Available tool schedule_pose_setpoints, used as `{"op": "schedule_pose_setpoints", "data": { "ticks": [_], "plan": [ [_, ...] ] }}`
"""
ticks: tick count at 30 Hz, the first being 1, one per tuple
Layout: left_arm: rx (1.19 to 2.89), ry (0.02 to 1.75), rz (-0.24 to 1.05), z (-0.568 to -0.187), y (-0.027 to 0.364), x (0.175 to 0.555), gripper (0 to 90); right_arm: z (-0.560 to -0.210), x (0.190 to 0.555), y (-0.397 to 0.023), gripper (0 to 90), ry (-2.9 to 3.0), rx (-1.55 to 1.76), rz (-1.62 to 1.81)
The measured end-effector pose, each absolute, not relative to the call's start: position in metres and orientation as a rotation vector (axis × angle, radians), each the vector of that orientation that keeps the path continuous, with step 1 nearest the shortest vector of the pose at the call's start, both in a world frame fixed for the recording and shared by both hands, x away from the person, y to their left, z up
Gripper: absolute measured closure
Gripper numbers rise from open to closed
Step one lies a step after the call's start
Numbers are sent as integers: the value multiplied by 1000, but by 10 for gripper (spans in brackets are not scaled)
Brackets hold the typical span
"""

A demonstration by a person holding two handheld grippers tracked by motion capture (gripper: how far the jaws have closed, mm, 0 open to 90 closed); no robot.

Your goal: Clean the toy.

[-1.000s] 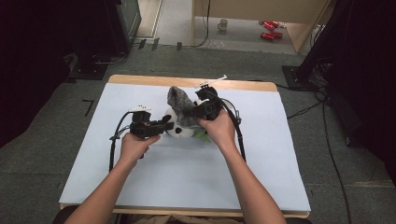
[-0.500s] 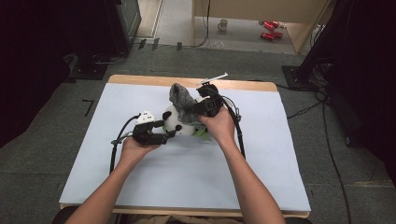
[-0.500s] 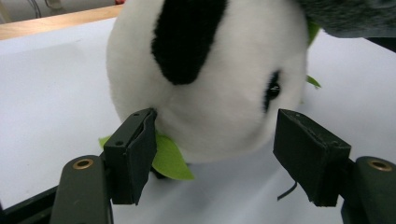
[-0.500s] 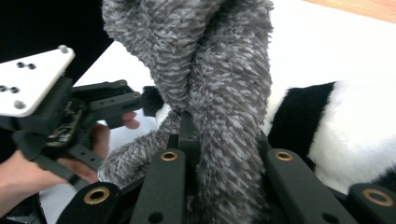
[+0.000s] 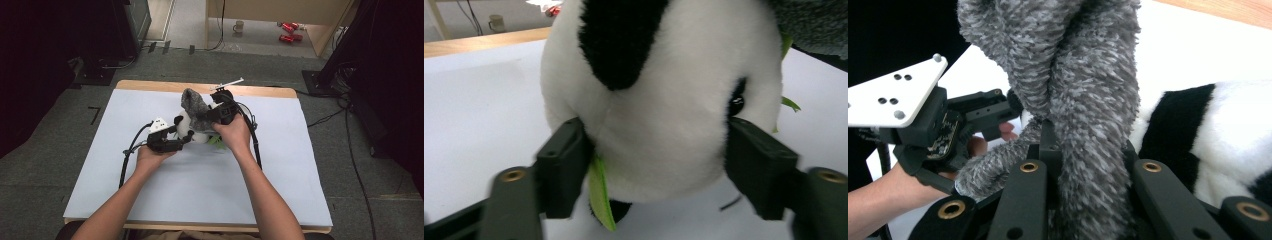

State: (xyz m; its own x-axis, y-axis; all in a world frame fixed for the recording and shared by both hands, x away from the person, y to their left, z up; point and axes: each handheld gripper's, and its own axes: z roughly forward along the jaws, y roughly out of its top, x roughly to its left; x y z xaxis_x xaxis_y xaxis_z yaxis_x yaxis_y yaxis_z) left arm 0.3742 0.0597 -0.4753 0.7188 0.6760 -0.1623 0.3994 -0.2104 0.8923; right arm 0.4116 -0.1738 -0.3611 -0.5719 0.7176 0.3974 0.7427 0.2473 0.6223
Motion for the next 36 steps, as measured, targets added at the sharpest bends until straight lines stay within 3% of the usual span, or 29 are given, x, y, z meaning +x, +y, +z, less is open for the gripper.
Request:
{"op": "schedule_pose_setpoints", "data": {
  "ticks": [7, 14, 20, 30, 36],
  "plan": [
    [1857, 848, 334, -472, 59, 372, 500, -361, 414, -175, 767, -2451, -1443, -1262],
    [1864, 882, 269, -465, 60, 370, 684, -357, 415, -174, 764, -2438, -1450, -1272],
    [1851, 886, 114, -452, 63, 368, 738, -341, 412, -171, 764, -2446, -1422, -1299],
    [1848, 836, -68, -425, 82, 362, 757, -315, 399, -161, 763, -2437, -1331, -1363],
    [1891, 873, -32, -429, 85, 363, 755, -312, 394, -149, 764, -2404, -1280, -1378]
  ]
}}
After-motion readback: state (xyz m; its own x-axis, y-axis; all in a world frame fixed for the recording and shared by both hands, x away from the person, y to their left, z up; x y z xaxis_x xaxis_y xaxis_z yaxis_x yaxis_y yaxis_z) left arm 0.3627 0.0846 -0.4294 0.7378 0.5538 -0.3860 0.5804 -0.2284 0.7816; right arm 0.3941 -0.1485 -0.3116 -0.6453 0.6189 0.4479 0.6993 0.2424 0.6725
